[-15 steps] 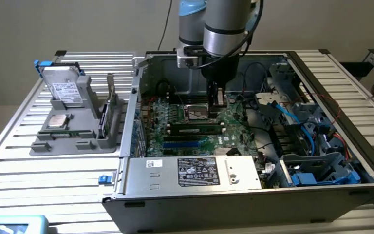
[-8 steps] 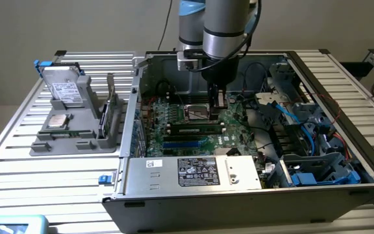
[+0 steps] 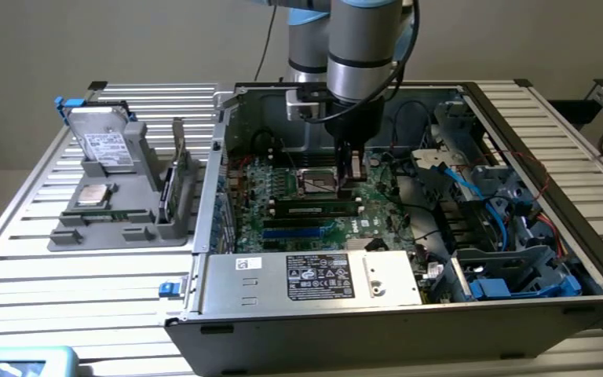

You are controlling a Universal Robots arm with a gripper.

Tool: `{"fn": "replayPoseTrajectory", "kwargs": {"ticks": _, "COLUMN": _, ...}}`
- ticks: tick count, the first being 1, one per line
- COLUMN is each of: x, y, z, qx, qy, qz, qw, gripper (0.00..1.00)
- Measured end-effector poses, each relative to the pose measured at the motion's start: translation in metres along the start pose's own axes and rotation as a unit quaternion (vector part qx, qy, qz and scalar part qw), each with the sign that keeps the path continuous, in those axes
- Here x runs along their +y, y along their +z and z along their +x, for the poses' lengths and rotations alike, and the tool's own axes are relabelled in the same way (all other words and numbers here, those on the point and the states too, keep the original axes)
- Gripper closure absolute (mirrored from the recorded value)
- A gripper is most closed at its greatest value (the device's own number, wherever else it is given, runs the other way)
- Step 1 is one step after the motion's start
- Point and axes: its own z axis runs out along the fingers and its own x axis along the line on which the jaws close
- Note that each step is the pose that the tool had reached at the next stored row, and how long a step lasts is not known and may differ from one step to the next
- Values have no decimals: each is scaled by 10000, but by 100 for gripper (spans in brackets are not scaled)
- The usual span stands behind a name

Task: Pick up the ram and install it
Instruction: 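Press down the ram until it locks into place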

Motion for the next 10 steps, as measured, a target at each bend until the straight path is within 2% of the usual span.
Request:
{"fn": "replayPoseTrajectory", "kwargs": {"ticks": 5, "x": 2, "y": 47, "z": -8, "qx": 65, "qy": 0, "qz": 14, "qw": 10000, "gripper": 89}}
{"fn": "replayPoseTrajectory", "kwargs": {"ticks": 10, "x": 2, "y": 70, "z": -34, "qx": 80, "qy": 2, "qz": 40, "qw": 10000, "gripper": 89}}
